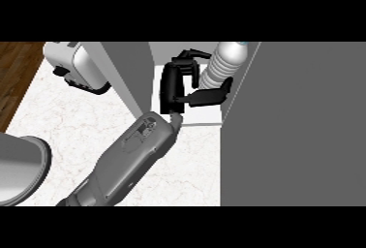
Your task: Pick up the bottled water, place it into the cabinet and close the cabinet
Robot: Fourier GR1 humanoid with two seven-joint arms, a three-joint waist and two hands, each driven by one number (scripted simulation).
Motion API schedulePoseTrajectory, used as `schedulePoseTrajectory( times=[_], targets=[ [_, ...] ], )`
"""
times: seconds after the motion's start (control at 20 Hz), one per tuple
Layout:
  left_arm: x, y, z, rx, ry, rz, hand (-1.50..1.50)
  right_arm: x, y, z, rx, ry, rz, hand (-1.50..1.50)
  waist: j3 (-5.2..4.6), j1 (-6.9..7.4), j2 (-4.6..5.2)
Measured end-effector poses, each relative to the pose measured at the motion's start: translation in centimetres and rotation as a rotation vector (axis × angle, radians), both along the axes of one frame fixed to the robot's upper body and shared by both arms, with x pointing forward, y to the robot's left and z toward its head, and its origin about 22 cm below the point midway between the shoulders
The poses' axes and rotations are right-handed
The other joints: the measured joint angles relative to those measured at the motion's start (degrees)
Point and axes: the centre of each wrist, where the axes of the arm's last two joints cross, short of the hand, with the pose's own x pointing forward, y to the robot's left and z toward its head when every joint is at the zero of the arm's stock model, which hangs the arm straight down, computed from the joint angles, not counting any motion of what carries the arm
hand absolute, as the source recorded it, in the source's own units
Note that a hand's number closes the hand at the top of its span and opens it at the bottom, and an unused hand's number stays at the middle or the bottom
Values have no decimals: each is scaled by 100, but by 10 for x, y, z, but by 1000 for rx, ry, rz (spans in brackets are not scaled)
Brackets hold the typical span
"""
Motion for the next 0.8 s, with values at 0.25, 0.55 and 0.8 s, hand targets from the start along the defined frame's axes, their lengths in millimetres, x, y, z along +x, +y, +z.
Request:
schedulePoseTrajectory(
  times=[0.25, 0.55, 0.8],
  targets=[
    [16, 10, -9, -19, 22, 55, 150, -2, -1, -2, 17, 1, 16, -150, -1, -50, 11],
    [37, 19, -15, -8, 13, 89, 150, 2, -4, -1, 9, -8, 26, -150, 0, -79, 32],
    [51, 27, -21, 102, 5, 115, -150, 5, -3, -3, 26, -15, 33, -150, 1, -95, 40]
  ],
)
